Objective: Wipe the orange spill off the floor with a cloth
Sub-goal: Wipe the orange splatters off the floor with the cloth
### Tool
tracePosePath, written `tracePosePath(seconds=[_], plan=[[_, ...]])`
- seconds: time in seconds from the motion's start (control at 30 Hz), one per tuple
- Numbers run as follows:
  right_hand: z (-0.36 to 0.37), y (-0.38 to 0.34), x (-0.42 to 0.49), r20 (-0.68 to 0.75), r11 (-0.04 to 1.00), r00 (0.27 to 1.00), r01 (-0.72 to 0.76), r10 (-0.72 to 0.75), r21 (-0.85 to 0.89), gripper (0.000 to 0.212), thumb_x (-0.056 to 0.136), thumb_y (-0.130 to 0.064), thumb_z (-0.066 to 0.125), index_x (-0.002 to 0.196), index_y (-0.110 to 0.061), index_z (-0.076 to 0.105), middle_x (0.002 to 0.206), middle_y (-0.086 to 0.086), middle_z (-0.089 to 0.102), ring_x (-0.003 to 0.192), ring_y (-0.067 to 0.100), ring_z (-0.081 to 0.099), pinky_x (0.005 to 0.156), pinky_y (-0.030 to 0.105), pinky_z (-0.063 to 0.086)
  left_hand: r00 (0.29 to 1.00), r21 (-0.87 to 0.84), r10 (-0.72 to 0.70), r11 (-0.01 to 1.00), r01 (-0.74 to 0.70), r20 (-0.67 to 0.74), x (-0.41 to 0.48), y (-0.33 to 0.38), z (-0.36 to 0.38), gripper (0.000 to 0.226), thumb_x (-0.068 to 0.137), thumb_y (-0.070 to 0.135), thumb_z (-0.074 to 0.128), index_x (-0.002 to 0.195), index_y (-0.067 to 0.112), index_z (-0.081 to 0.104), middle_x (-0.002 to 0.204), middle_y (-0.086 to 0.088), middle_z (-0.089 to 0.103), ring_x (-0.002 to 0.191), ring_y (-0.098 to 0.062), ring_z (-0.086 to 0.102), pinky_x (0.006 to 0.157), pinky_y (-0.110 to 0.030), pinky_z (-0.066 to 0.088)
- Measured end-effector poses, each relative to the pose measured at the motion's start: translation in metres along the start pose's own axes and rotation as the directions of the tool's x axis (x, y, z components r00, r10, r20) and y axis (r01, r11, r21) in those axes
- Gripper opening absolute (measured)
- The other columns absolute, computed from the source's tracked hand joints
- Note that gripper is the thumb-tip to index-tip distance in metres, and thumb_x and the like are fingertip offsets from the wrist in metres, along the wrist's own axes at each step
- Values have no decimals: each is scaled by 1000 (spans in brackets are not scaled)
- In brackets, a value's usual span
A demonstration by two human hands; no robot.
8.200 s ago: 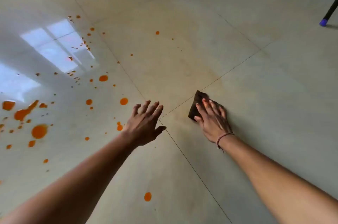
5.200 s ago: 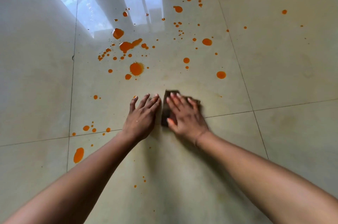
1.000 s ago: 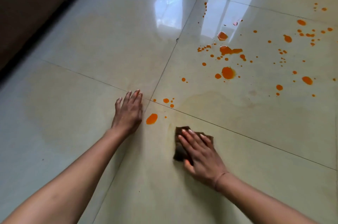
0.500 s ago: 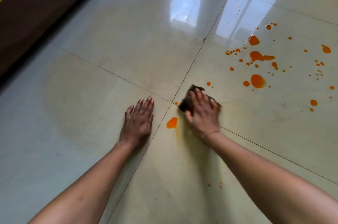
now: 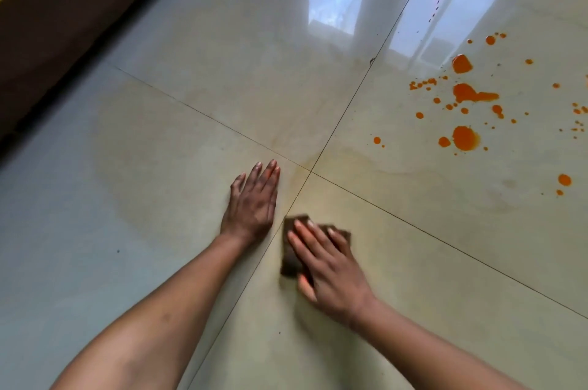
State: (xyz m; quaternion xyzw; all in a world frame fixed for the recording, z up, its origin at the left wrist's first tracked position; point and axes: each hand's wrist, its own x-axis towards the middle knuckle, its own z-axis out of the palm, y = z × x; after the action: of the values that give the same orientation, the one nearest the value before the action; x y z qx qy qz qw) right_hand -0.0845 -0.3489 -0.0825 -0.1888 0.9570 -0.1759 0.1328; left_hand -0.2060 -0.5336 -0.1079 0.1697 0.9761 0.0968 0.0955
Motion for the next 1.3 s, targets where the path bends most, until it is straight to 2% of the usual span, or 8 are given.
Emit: tracePosePath(seconds=[0.23, 0.4, 0.57, 0.73, 0.87, 1.03, 1.2, 1.3], plan=[[-21, 51, 22, -175, 930, 914, -366, 367, 39, 73, 77, -46, 42, 144, -19, 40, 153, 6, 35, 141, 24, 32, 111, 43, 18, 998, 29, -52, 998, 51, 22, 4, 4, 4, 62, 93, 36, 13, 152, 17, 22, 160, 2, 18, 147, -20, 15, 116, -44, 10], [9, 36, -109, -21, 1000, 1000, 10, -10, -25, 76, 74, -42, 55, 145, -21, 40, 156, 2, 27, 144, 19, 25, 111, 45, 27, 995, 10, -88, 996, 88, 51, -4, 56, 8, 68, 92, 42, 10, 152, 12, 17, 160, -4, 14, 148, -25, 11, 116, -46, 7], [-4, 60, -88, -164, 895, 880, -441, 445, 62, 75, 75, -43, 46, 146, -18, 38, 155, 6, 31, 142, 23, 29, 112, 44, 21, 988, 19, 110, 993, -113, 112, -28, 107, 26, 67, 94, 44, 13, 151, 11, 21, 160, -5, 18, 147, -23, 17, 115, -43, 15], [22, 35, -184, -27, 996, 996, -90, 90, -5, 78, 74, -42, 54, 147, -20, 37, 157, 3, 25, 143, 21, 28, 112, 43, 24, 990, 33, 83, 996, -87, 116, -31, 112, 30, 69, 93, 46, 8, 153, 12, 13, 161, -2, 9, 148, -21, 8, 117, -41, 7], [5, 53, -117, -147, 875, 863, -480, 484, 64, 75, 77, -43, 44, 147, -17, 36, 155, 7, 30, 143, 24, 28, 112, 43, 18, 990, 16, 51, 998, -53, 135, -30, 116, 28, 61, 102, 38, 24, 153, 14, 3, 162, 0, -2, 148, -19, -3, 118, -40, 0], [25, 31, -203, -54, 994, 993, -108, 107, -18, 78, 73, -41, 53, 145, -18, 39, 155, 5, 29, 142, 24, 32, 109, 44, 26, 992, 20, 50, 998, -53, 118, -31, 117, 27, 61, 102, 37, 28, 153, 13, 5, 162, 1, -1, 149, -19, -2, 118, -41, 2], [-7, 76, -94, -197, 805, 782, -585, 592, 95, 75, 78, -45, 38, 147, -15, 37, 153, 10, 34, 142, 26, 30, 111, 41, 13, 994, 29, 48, 998, -52, 101, -27, 116, 26, 62, 101, 37, 31, 153, 13, 6, 162, 1, 0, 148, -19, -1, 117, -42, 3], [13, 36, -130, -92, 960, 956, -281, 279, -7, 75, 78, -43, 46, 147, -19, 35, 156, 5, 29, 144, 22, 25, 113, 44, 19, 993, 29, 61, 998, -64, 100, -17, 113, 22, 63, 101, 38, 32, 153, 13, 7, 162, 0, 2, 149, -19, 1, 117, -43, 4]])
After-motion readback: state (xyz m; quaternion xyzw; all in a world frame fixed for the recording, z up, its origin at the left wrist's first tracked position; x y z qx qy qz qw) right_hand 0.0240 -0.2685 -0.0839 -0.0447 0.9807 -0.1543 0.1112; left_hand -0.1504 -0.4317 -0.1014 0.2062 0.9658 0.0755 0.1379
